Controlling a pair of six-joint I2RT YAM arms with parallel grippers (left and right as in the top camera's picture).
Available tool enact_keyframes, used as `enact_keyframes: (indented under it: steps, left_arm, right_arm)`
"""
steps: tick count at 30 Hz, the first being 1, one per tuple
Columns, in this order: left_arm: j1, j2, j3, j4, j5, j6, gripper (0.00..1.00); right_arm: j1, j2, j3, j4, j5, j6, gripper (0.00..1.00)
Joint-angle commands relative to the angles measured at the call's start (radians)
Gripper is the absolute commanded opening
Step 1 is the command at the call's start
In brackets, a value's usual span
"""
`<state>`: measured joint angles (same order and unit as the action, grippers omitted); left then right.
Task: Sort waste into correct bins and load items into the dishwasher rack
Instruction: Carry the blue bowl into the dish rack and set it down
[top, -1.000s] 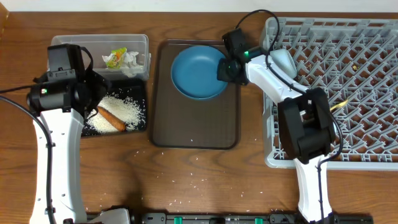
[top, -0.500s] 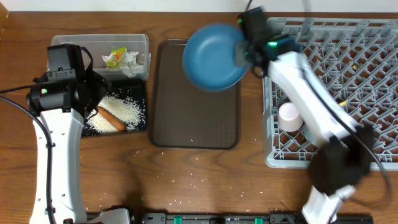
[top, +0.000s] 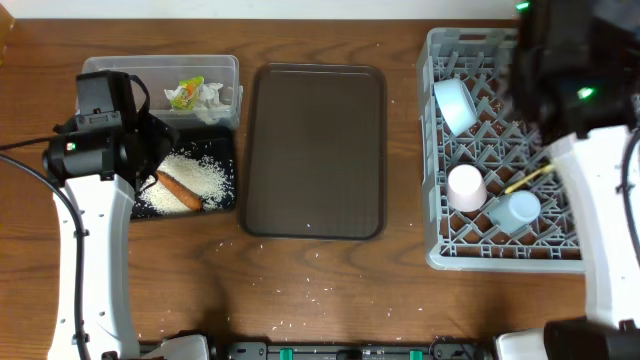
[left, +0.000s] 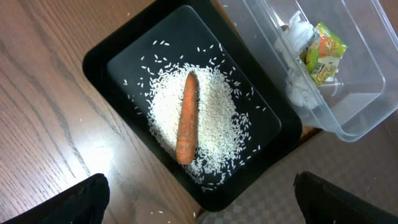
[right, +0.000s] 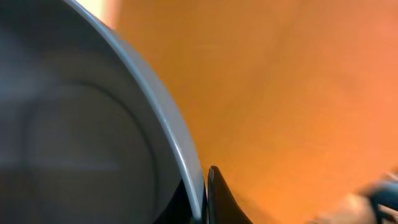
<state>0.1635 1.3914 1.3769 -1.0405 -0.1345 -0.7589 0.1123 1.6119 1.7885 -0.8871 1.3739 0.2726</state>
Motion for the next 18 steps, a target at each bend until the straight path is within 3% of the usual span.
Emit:
enact_keyframes:
  steps: [1,9,15,18]
  left_arm:
    - [0.005,-0.001,0.016,-0.003,-0.008,0.005,0.97]
    - [0.005,-0.001,0.016,-0.003,-0.008,0.005,0.97]
    - [0.005,-0.001,0.016,-0.003,-0.008,0.005,0.97]
    - [0.005,-0.001,0.016,-0.003,-0.008,0.005,0.97]
  right_arm:
    - [-0.095,0.020,-0.005,0.000,0.104,-0.056,0.01]
    - [-0.205,0.135,-0.005,0.054,-0.058,-0.178,0.01]
    - [-0.225,0.290,-0.005,0.214,-0.134,-0.640,0.01]
    - [-0.238,0.347,-0.005,0.279,-0.152,-0.726,0.01]
